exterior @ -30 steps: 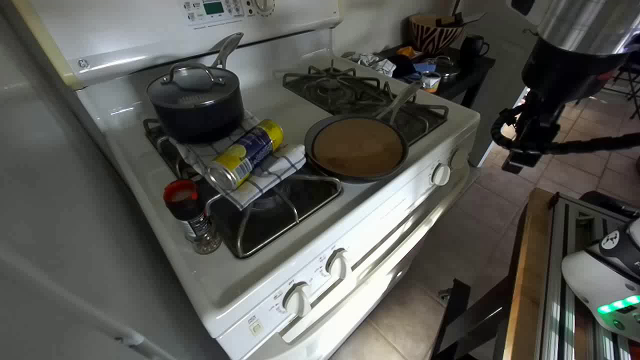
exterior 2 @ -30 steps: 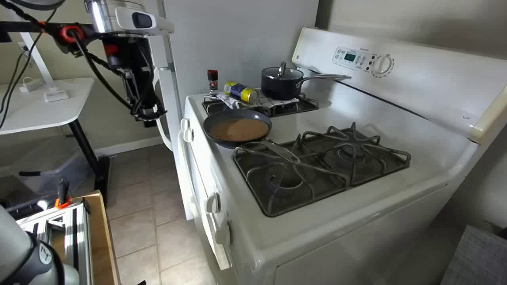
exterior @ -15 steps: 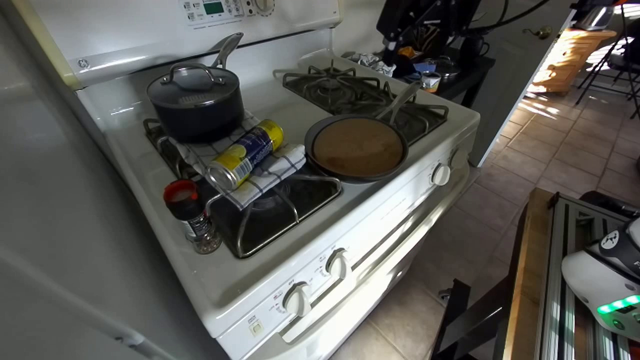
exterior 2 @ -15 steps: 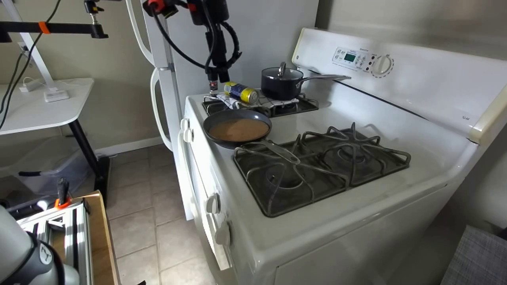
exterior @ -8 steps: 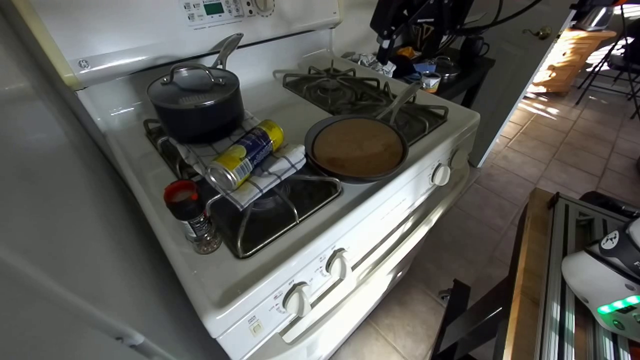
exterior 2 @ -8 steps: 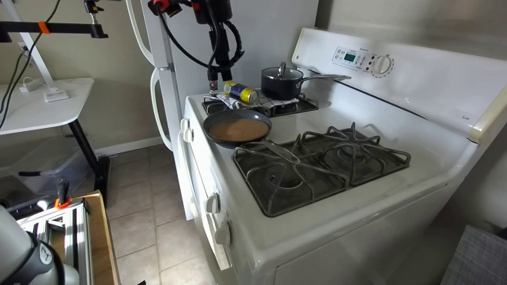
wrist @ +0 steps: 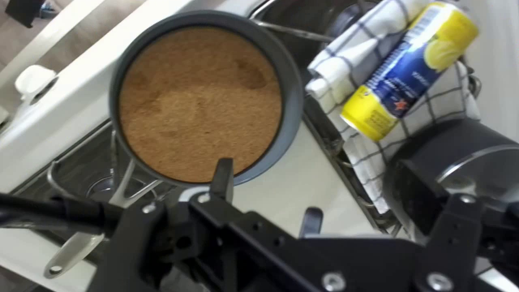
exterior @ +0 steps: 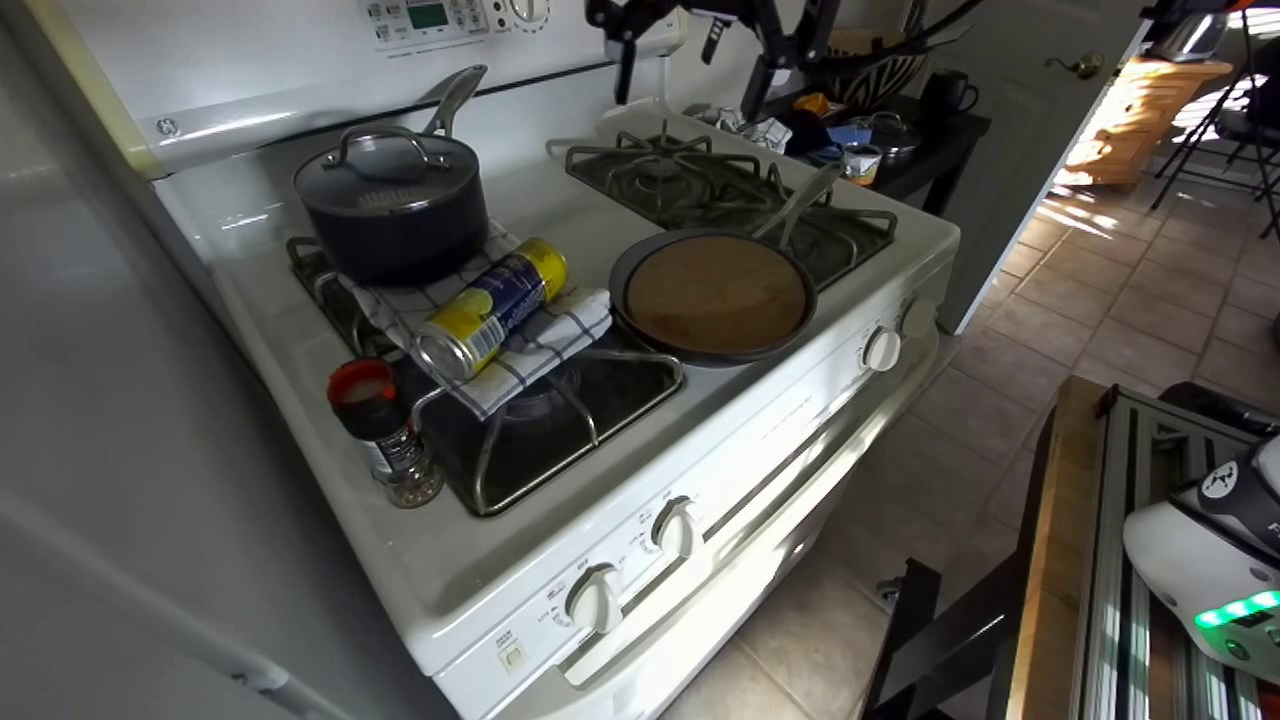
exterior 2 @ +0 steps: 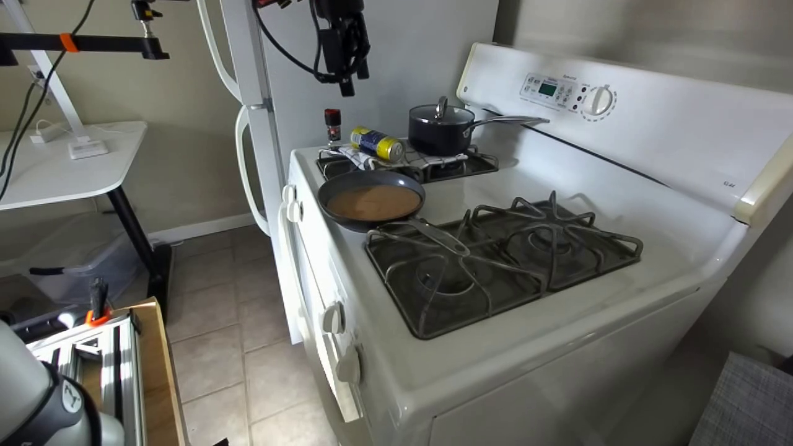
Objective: Pick up the blue and yellow can on the towel and place it on the rare right plate of the stove
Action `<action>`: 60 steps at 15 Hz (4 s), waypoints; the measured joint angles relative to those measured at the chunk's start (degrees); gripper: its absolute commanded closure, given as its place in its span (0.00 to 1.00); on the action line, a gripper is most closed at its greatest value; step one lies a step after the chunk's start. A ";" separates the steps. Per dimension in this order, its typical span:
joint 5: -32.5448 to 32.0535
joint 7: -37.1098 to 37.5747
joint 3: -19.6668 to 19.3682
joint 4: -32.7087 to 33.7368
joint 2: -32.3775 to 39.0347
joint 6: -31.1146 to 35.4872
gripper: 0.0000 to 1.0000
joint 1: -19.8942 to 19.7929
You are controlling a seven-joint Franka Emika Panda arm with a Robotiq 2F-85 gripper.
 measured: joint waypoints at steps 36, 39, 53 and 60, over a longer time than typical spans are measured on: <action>-1.49 51.78 -21.45 37.06 41.05 -14.11 0.00 27.32; -2.27 51.95 -21.46 38.81 42.85 -12.49 0.00 27.71; -5.97 52.61 -22.36 41.49 45.74 -10.93 0.27 29.95; -6.33 53.27 -22.79 41.39 45.75 -10.94 0.64 29.95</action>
